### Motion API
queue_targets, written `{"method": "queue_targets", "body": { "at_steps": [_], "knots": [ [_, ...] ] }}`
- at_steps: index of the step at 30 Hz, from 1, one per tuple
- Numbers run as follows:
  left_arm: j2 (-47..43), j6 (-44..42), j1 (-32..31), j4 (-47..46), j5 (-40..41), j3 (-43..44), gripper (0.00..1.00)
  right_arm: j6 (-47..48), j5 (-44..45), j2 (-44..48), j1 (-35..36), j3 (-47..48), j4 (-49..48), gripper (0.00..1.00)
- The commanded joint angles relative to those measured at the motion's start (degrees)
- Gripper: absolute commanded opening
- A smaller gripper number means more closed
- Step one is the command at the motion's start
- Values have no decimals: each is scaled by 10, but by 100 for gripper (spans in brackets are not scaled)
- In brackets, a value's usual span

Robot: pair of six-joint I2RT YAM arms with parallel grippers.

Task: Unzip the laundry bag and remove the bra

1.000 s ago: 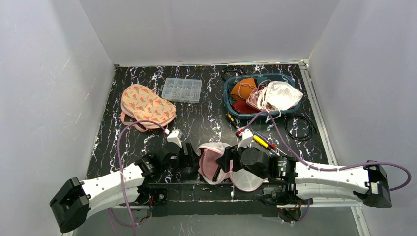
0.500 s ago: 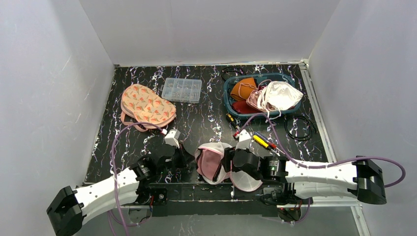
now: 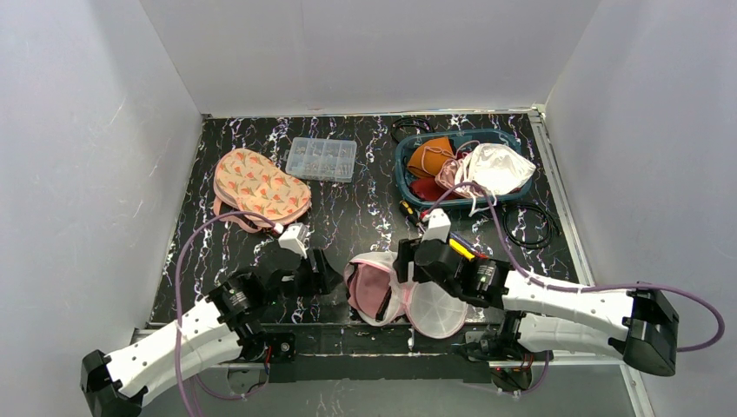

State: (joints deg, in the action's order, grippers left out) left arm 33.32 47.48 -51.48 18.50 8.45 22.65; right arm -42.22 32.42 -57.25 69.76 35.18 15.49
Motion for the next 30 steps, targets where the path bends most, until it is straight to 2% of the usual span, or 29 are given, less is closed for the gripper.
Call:
{"method": "queue_targets", "body": {
  "at_steps": [1, 6, 8, 12, 18, 25, 30],
  "knots": [
    [-15, -7, 2, 69, -30, 54, 70, 41, -59, 29, -50, 20, -13, 84],
    [9, -3, 2, 43, -83, 77, 76, 63, -101, 42, -52, 5, -47, 87],
    [34, -3, 0, 36, -106, 87, 88, 59, -115, 43, -53, -6, -61, 87],
    [79, 0, -8, 18, -122, 93, 89, 53, -128, 47, -53, -22, -78, 88],
    [137, 10, -16, -14, -147, 90, 79, 54, -139, 37, -53, -23, -80, 88],
    [187, 5, -36, -24, -144, 104, 76, 49, -139, 35, -53, -29, -81, 88],
    [224, -2, -40, -25, -139, 113, 58, 44, -137, 37, -52, -32, -77, 88]
  ]
}}
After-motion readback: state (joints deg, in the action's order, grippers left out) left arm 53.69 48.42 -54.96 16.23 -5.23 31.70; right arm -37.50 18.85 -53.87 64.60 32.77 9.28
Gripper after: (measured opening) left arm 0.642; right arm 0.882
